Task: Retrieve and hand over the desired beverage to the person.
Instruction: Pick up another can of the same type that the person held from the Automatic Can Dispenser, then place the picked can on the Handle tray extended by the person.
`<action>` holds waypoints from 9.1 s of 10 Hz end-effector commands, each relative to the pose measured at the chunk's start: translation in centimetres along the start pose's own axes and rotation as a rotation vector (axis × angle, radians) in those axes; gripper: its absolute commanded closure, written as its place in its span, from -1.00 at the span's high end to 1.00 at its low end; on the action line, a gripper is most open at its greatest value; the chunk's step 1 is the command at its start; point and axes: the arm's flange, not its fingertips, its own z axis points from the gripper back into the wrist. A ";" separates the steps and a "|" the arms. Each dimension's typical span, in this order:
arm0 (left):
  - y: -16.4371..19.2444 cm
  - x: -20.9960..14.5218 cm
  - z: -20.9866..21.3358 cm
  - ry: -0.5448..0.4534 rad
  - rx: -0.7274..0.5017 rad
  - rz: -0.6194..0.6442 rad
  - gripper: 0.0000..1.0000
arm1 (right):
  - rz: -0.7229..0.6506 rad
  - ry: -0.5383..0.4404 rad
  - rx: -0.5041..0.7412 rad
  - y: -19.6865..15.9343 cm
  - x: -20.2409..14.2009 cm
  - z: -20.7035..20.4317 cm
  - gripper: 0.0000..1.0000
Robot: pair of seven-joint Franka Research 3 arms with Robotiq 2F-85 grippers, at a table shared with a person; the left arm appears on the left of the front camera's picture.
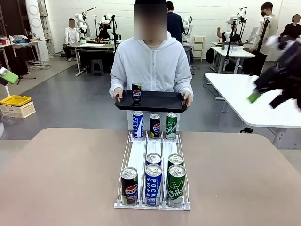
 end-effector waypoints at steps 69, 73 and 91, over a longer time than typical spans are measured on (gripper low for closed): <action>0.1 0.1 0.0 -0.013 -0.006 -0.008 1.00 | -0.384 -0.004 -0.245 28.7 -0.5 -0.2 -1.00; 0.1 0.1 0.0 -0.013 -0.006 -0.008 1.00 | -0.522 -0.003 -0.380 28.5 9.2 2.0 -1.00; 0.1 0.1 0.0 -0.013 -0.006 -0.008 1.00 | -0.482 0.029 -0.296 25.3 13.2 0.1 -1.00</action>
